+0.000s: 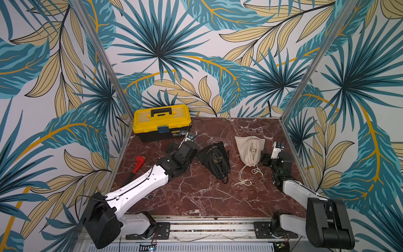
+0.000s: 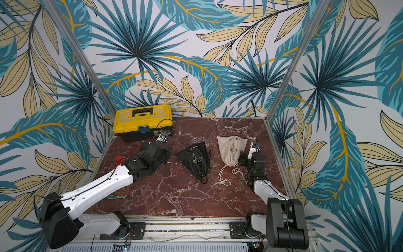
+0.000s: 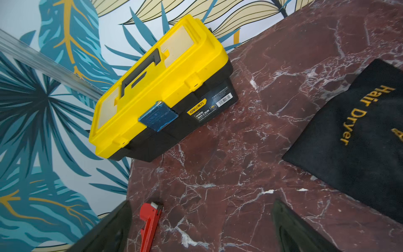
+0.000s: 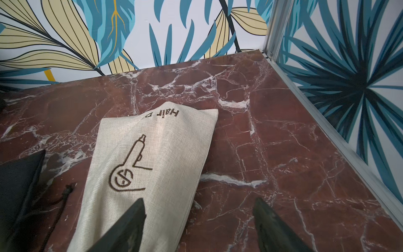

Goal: Pack away hair dryers
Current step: Place the drawstring at the center of the board, then reset both arms

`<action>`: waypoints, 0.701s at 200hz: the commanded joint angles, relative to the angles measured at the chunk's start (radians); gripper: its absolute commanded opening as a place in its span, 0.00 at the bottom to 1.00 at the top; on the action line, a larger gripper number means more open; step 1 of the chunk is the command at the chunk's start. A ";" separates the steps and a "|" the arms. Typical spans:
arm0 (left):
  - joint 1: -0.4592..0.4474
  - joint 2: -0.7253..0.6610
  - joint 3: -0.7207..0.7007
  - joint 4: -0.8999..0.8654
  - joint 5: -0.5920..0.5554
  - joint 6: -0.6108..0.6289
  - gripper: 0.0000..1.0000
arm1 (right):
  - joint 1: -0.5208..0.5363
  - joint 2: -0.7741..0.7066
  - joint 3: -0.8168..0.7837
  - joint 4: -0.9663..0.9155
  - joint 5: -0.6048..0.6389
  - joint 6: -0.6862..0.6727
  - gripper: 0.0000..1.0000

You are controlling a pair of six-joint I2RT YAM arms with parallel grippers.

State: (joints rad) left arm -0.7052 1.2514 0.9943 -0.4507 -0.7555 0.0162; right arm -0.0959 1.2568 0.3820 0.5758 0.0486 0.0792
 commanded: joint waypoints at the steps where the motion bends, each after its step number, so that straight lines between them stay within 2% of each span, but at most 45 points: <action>1: 0.041 -0.100 -0.078 0.113 0.011 0.039 1.00 | 0.017 0.035 -0.071 0.250 0.053 -0.038 0.79; 39: 0.154 -0.233 -0.201 0.230 0.135 0.017 1.00 | 0.043 0.158 -0.073 0.377 0.062 -0.038 0.80; 56: 0.203 -0.261 -0.233 0.278 0.195 0.016 1.00 | 0.059 0.254 -0.097 0.520 0.078 -0.059 0.81; 62: 0.221 -0.260 -0.238 0.290 0.219 0.016 1.00 | 0.062 0.261 -0.105 0.547 0.084 -0.061 0.82; 76: 0.273 -0.238 -0.246 0.320 0.271 0.009 1.00 | 0.062 0.222 -0.094 0.460 0.086 -0.045 0.82; 90: 0.333 -0.207 -0.265 0.377 0.326 0.010 0.99 | 0.062 0.249 -0.092 0.504 0.075 -0.060 0.82; 113: 0.434 -0.179 -0.334 0.551 0.439 0.024 1.00 | 0.062 0.242 -0.089 0.484 0.086 -0.054 0.84; 140: 0.525 -0.128 -0.396 0.726 0.499 0.061 1.00 | 0.062 0.246 -0.090 0.494 0.086 -0.057 0.86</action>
State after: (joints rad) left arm -0.2432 1.0901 0.6518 0.0574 -0.3660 0.0460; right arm -0.0383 1.5002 0.2981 1.0351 0.1192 0.0357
